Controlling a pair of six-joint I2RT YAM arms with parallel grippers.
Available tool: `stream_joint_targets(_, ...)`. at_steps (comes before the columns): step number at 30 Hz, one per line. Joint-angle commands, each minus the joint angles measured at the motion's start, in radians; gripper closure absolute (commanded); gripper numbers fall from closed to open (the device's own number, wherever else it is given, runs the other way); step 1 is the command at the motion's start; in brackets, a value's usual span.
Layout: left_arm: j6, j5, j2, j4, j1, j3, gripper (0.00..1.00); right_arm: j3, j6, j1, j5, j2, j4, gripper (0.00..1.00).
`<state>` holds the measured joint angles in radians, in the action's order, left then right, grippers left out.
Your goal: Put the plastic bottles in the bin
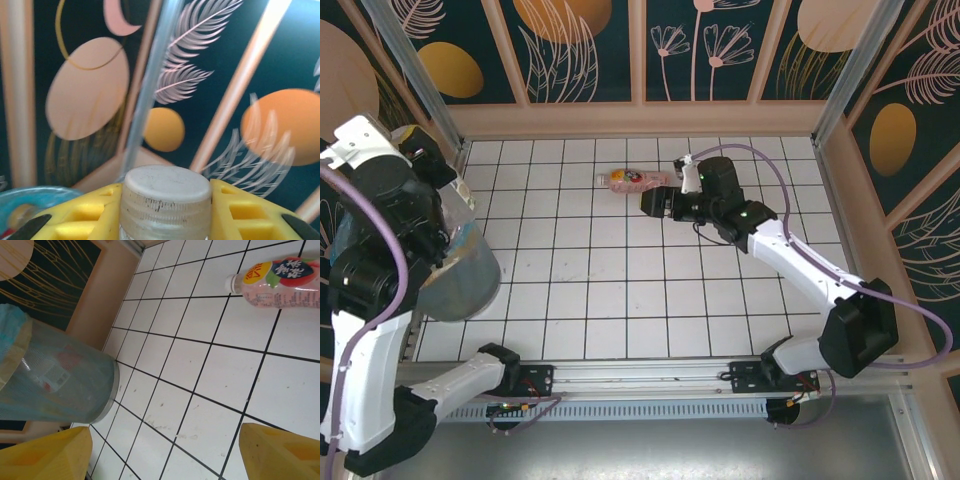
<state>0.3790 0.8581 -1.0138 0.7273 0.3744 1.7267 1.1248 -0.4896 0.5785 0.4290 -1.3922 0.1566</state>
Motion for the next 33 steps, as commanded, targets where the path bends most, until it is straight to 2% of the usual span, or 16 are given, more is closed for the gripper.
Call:
stream_joint_targets(1, -0.01, 0.015, -0.003, 0.049, -0.088, -0.026, 1.0, 0.064, -0.006, 0.019, 0.033, -0.029, -0.03, 0.22)
stream_joint_targets(3, 0.006, -0.066, -0.009, 0.047, -0.145, -0.035, 1.0, 0.073, -0.003, 0.023, 0.038, -0.04, -0.028, 0.22)
stream_joint_targets(6, 0.055, -0.249, -0.046, 0.061, -0.256, -0.045, 1.0, 0.075, -0.003, 0.029, 0.043, -0.048, -0.036, 0.22)
stream_joint_targets(9, 0.1, -0.403, -0.044, 0.006, -0.371, -0.102, 1.0, 0.073, -0.006, 0.031, 0.051, -0.05, -0.04, 0.22)
stream_joint_targets(16, 0.214, -0.834, -0.048, -0.091, -0.765, -0.211, 1.0, 0.019, 0.0, 0.031, 0.039, -0.018, -0.047, 0.22)
stream_joint_targets(19, 0.258, -0.913, -0.028, -0.135, -0.868, -0.284, 1.0, 0.011, 0.006, 0.029, 0.037, -0.012, -0.039, 0.22)
stream_joint_targets(26, 0.367, -1.017, 0.031, -0.226, -0.956, -0.471, 1.0, 0.011, 0.016, 0.03, 0.058, -0.017, -0.037, 0.22)
stream_joint_targets(28, 0.388, -1.002, 0.062, -0.248, -0.968, -0.524, 0.99, 0.022, 0.024, 0.029, 0.07, -0.024, -0.026, 0.22)
stream_joint_targets(31, 0.384, -0.941, 0.101, -0.244, -0.969, -0.555, 0.6, 0.033, 0.034, 0.029, 0.078, -0.036, -0.007, 0.22)
stream_joint_targets(33, 0.369, -0.898, 0.115, -0.229, -0.969, -0.546, 0.45, 0.035, 0.036, 0.03, 0.084, -0.042, -0.002, 0.22)
